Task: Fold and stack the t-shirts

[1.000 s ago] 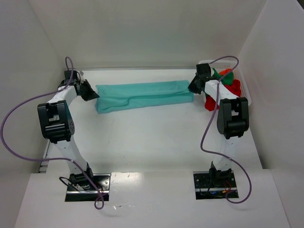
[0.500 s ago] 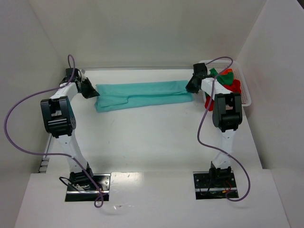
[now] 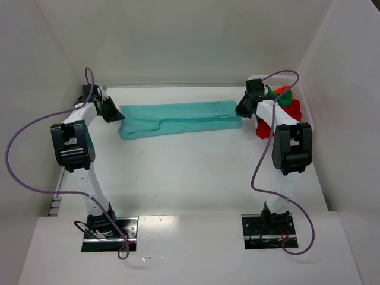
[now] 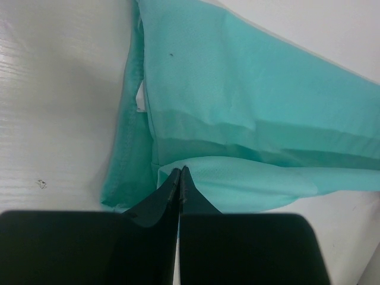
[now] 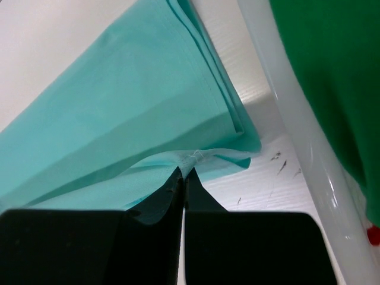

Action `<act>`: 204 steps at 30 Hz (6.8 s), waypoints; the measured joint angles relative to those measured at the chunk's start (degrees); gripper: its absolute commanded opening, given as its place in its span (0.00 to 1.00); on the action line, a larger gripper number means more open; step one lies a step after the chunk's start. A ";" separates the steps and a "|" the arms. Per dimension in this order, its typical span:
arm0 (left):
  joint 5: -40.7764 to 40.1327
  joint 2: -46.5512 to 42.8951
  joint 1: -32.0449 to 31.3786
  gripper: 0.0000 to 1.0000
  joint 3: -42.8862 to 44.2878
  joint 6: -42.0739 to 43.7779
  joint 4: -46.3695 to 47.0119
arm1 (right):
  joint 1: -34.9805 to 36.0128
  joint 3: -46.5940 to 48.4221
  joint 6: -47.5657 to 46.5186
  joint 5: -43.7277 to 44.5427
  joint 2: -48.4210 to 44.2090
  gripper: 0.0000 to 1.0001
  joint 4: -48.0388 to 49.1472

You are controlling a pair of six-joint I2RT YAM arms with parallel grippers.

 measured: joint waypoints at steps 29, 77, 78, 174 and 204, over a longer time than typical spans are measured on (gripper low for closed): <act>0.68 -0.11 0.09 0.00 0.26 2.49 -1.11 | 0.46 4.42 0.11 1.55 6.58 0.00 0.09; 1.73 2.43 -0.46 0.16 3.87 4.20 -2.12 | 2.40 3.91 -3.48 -2.71 9.05 0.46 4.26; 1.75 2.43 -0.46 0.16 3.87 4.22 -2.12 | 2.40 3.91 -3.52 -2.34 9.05 0.46 3.98; 6.36 5.09 0.15 0.39 7.41 4.76 -2.45 | 2.38 29.31 -3.13 -1.64 26.43 0.49 0.70; 6.08 -9.60 -4.44 0.71 -12.15 3.96 0.46 | 2.40 19.82 -3.28 -3.74 22.05 0.53 4.28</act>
